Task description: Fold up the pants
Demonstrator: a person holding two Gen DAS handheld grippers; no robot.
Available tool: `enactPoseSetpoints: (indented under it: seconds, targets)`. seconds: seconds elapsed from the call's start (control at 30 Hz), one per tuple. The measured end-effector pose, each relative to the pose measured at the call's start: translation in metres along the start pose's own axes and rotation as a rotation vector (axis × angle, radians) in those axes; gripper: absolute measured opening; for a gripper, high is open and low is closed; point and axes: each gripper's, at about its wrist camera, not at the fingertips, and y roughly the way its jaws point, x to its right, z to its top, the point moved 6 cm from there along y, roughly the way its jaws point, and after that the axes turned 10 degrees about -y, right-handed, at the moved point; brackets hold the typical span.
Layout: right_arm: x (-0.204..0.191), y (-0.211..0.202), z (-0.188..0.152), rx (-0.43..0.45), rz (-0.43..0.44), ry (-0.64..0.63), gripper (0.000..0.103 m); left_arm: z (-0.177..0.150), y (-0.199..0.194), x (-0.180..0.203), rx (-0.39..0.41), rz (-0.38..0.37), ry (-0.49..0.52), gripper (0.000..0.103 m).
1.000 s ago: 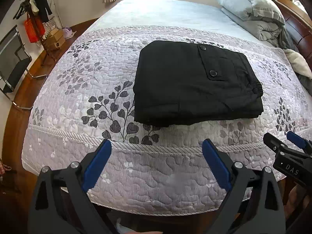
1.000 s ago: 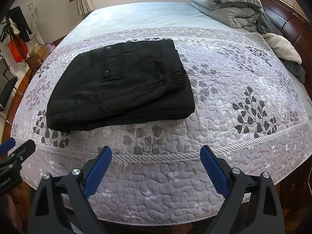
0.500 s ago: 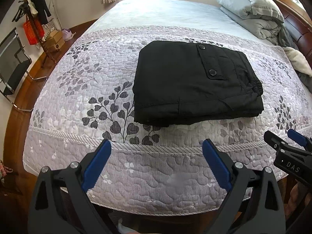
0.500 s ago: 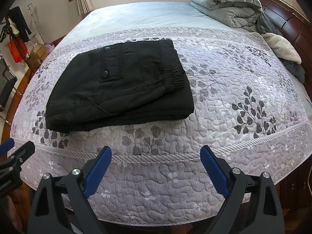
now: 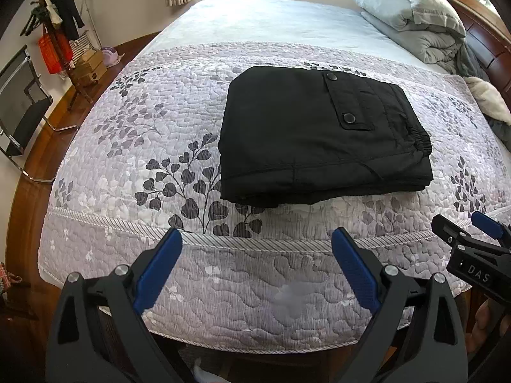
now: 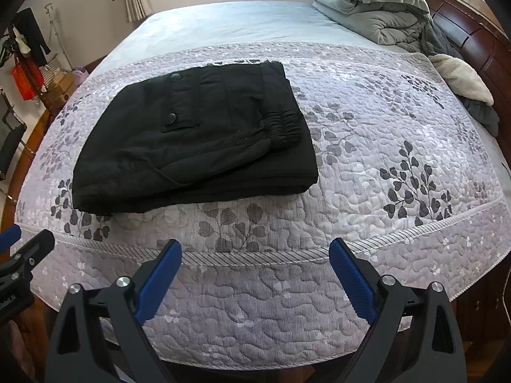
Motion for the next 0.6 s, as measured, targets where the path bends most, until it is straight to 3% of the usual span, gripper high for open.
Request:
enactPoseSetpoints:
  seconds: [0.6]
  targets:
    - [0.0014, 0.0008, -0.0013, -0.008, 0.005, 0.009, 0.094, -0.0031, 0.0023, -0.0002, -0.023, 0.004, -0.004, 0.095]
